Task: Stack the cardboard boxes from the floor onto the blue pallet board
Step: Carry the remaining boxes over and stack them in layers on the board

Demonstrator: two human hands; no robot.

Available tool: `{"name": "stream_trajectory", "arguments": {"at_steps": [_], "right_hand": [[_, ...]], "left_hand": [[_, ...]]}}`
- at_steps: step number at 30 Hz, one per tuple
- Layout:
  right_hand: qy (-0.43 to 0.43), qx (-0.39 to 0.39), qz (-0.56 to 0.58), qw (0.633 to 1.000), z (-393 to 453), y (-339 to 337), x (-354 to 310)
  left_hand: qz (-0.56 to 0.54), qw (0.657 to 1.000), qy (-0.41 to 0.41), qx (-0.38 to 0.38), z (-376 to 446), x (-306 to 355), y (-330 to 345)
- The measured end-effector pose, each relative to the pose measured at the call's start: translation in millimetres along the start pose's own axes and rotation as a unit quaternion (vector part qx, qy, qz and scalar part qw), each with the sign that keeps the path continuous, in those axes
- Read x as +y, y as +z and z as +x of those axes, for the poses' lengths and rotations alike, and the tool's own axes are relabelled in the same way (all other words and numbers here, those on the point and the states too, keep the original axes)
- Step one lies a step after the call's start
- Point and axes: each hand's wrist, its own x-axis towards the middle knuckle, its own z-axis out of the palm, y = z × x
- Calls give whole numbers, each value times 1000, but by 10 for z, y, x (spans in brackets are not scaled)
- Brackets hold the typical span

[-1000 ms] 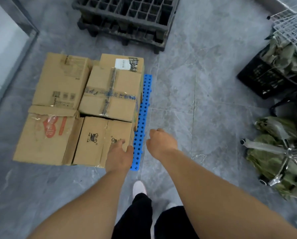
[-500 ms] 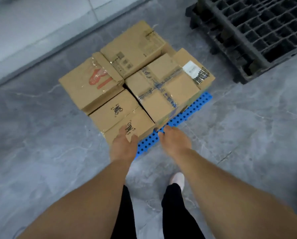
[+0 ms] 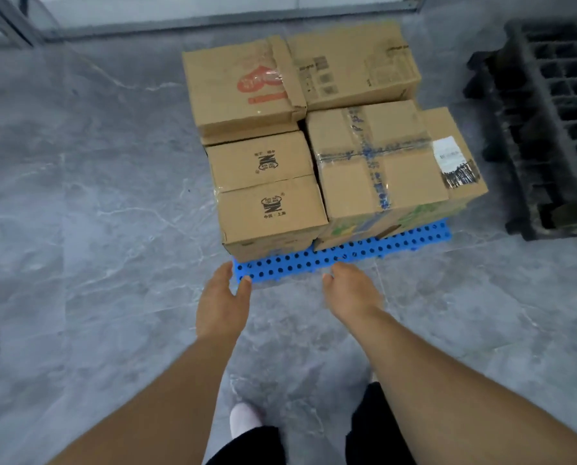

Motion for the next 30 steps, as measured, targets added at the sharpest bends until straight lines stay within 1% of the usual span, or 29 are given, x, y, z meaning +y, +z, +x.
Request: {"name": "stream_trajectory", "arguments": {"at_steps": [4, 7, 10, 15, 20, 24, 27, 30], "right_hand": [[-11, -8, -6, 1000, 431, 500, 192], [-41, 0, -8, 999, 898, 835, 364], [-65, 13, -4, 998, 1377, 1183, 532], [-120, 81, 22, 989, 2060, 1654, 773], [-171, 127, 70, 975, 2466, 1967, 847], [-176, 124, 101, 971, 2657, 1956, 854], [-182, 112, 83, 973, 2725, 1936, 852], [-200, 121, 77, 969, 2807, 1939, 869]], "left_hand": [[-29, 998, -48, 32, 252, -493, 319], [-54, 994, -61, 67, 597, -773, 683], [-105, 988, -61, 100, 1001, -1011, 1101], [-168, 972, 3, 162, 1640, -1317, 1682], [-212, 950, 70, 217, 1951, -1569, 1971], [-248, 940, 85, 218, 2084, -1594, 1994], [-264, 936, 96, 213, 2113, -1564, 2001], [-270, 936, 85, 210, 2135, -1580, 2023]]}}
